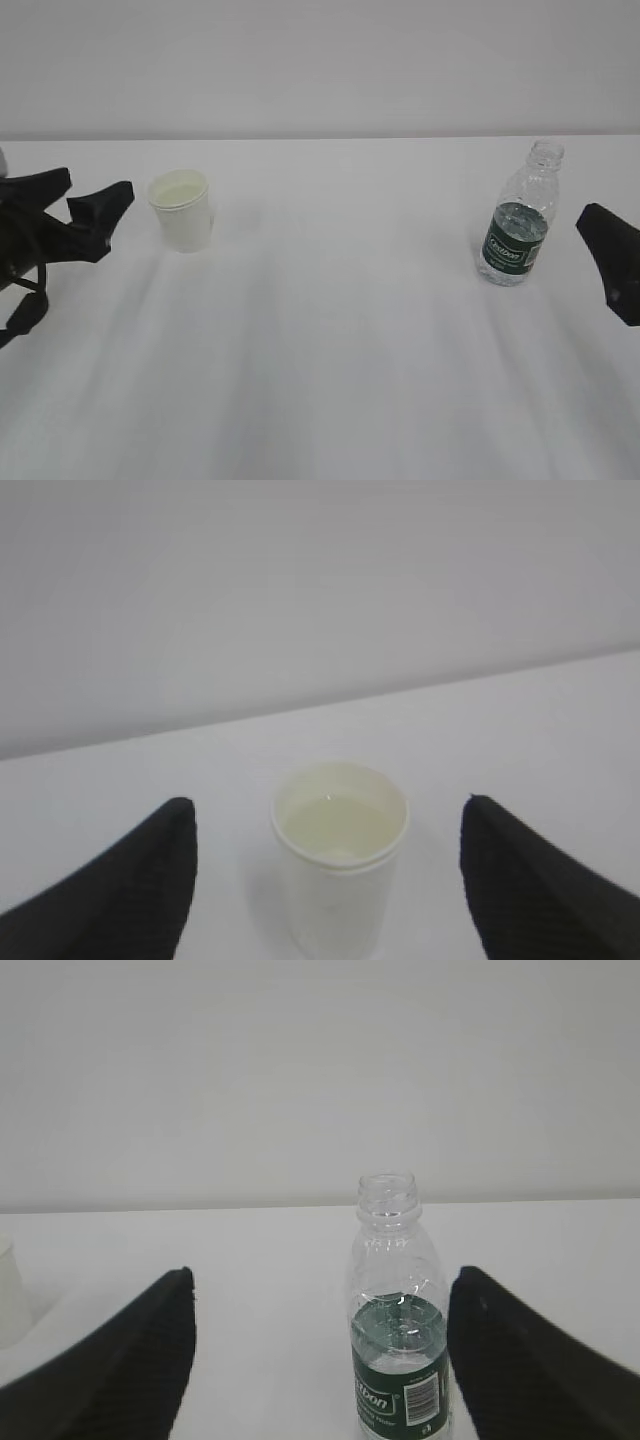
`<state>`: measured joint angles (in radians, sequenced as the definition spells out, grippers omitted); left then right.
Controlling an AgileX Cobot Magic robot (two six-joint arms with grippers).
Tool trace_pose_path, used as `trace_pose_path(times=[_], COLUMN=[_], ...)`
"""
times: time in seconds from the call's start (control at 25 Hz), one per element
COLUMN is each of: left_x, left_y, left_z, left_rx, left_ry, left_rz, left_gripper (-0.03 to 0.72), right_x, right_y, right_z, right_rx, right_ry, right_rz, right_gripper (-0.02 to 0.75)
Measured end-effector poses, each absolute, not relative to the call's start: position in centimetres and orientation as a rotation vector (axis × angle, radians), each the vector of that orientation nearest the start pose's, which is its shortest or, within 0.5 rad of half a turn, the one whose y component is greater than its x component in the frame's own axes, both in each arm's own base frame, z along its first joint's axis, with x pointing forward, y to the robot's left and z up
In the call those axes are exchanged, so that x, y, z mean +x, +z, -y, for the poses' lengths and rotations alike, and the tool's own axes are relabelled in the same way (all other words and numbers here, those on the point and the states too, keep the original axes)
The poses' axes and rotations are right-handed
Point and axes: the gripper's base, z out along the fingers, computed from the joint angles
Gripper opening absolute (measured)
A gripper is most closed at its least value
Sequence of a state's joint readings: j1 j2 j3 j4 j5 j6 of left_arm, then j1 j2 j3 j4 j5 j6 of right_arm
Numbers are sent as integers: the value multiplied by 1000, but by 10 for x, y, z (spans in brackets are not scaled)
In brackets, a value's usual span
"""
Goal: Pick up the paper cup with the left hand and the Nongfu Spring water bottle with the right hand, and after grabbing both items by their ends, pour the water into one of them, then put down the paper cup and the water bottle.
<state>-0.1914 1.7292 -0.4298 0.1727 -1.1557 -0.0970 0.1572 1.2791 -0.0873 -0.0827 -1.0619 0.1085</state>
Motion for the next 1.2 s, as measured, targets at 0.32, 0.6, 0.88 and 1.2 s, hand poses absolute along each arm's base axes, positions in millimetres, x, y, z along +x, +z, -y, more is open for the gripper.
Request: trace_pose_path(times=[0.32, 0.6, 0.88, 1.2], left_x=[247, 226, 191, 137], left_y=[207, 246, 278, 302], left_z=[60, 52, 41, 27], left_rx=[228, 186, 138, 81], left_ry=[-282, -245, -222, -227], left_rz=[-1484, -1460, -1473, -1495], left_gripper=[586, 578, 575, 575], right_x=[157, 150, 141, 114], right_y=[204, 229, 267, 297], right_z=[-30, -27, -24, -17], right_rx=[-124, -123, -121, -119], right_ry=[212, 187, 155, 107], right_rz=[-1614, -1638, -1673, -1754], right_gripper=[587, 587, 587, 587])
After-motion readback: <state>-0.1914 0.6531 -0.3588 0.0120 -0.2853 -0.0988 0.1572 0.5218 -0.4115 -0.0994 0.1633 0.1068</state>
